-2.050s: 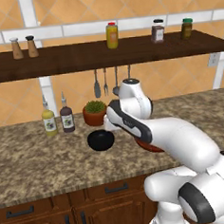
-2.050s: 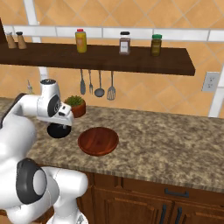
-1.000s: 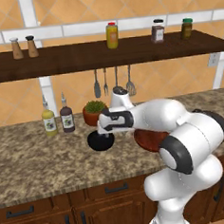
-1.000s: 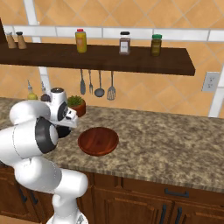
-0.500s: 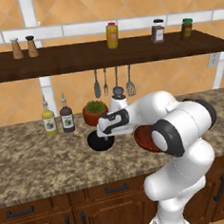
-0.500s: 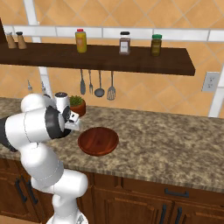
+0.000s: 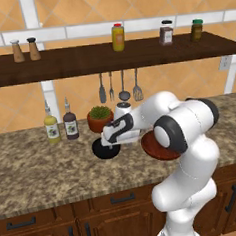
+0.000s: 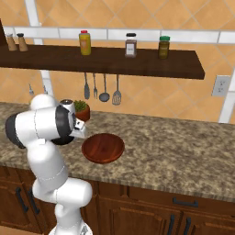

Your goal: Pick up the bowls on the counter and stack them on top of one another in the open cabinet. Place the smaller bowl on top of the larger bowl.

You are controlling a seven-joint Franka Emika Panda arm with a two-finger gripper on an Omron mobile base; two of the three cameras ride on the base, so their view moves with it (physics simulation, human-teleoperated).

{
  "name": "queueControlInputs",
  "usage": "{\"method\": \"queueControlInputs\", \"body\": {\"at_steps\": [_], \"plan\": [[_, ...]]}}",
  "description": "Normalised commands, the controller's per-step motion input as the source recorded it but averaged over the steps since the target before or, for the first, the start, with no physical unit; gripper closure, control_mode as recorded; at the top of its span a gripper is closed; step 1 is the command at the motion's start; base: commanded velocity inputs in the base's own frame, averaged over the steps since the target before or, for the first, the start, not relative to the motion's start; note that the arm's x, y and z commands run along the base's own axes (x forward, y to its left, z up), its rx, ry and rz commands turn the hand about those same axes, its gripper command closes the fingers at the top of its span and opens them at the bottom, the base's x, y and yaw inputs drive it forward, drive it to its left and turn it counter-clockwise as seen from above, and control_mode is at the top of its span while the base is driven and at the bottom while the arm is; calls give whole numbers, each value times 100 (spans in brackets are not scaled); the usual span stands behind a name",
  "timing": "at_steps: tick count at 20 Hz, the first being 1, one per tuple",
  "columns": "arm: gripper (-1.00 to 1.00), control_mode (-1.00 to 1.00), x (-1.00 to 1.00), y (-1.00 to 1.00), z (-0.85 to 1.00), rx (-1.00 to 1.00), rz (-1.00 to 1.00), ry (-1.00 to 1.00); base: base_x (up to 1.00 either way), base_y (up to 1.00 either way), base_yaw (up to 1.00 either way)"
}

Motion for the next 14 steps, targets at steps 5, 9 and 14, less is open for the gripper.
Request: {"method": "queueControlInputs", "body": {"at_steps": [5, 9, 14], "plan": [[100, -100, 10, 9, -22, 0, 0, 0, 0, 0, 0], [100, -100, 1, 5, -11, 0, 0, 0, 0, 0, 0], [100, -100, 0, 1, 0, 0, 0, 0, 0, 0, 0]]}}
